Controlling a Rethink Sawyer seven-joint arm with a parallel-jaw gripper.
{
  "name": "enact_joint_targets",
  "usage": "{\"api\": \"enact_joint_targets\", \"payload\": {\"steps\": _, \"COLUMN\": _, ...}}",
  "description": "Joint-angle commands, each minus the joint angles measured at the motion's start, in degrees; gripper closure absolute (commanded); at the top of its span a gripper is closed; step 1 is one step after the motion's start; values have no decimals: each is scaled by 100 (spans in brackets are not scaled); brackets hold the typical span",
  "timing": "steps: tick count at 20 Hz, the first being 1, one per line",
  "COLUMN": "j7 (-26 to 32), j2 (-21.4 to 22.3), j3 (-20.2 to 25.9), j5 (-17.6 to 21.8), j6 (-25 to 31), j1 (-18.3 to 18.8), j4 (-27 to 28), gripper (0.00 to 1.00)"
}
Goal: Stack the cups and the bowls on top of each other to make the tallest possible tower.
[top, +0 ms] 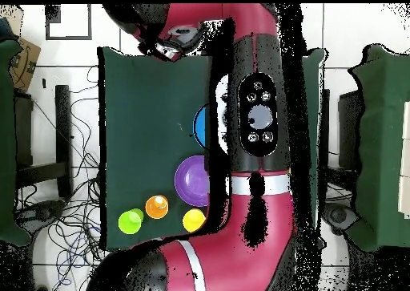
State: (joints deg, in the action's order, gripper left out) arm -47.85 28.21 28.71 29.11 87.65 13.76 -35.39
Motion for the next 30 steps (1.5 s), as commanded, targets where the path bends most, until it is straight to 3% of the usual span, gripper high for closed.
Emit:
{"api": "enact_joint_targets", "payload": {"steps": 1, "j7": -781, "j2": -139, "j3": -280, "j5": -108, "j6": -561, "j1": 38, "j4": -1029, "gripper": 0}}
{"api": "enact_joint_targets", "payload": {"steps": 15, "j7": -709, "j2": -501, "j3": -334, "j5": -145, "j6": -199, "j1": -110, "j4": -487, "gripper": 0}}
{"api": "enact_joint_targets", "payload": {"steps": 20, "j7": -705, "j2": -711, "j3": -384, "j5": -120, "j6": 520, "j1": -220, "j4": -182, "gripper": 0}}
{"api": "enact_joint_targets", "payload": {"steps": 30, "j7": -815, "j2": -787, "j3": -494, "j5": -139, "j6": 549, "j1": -378, "j4": -92, "gripper": 0}}
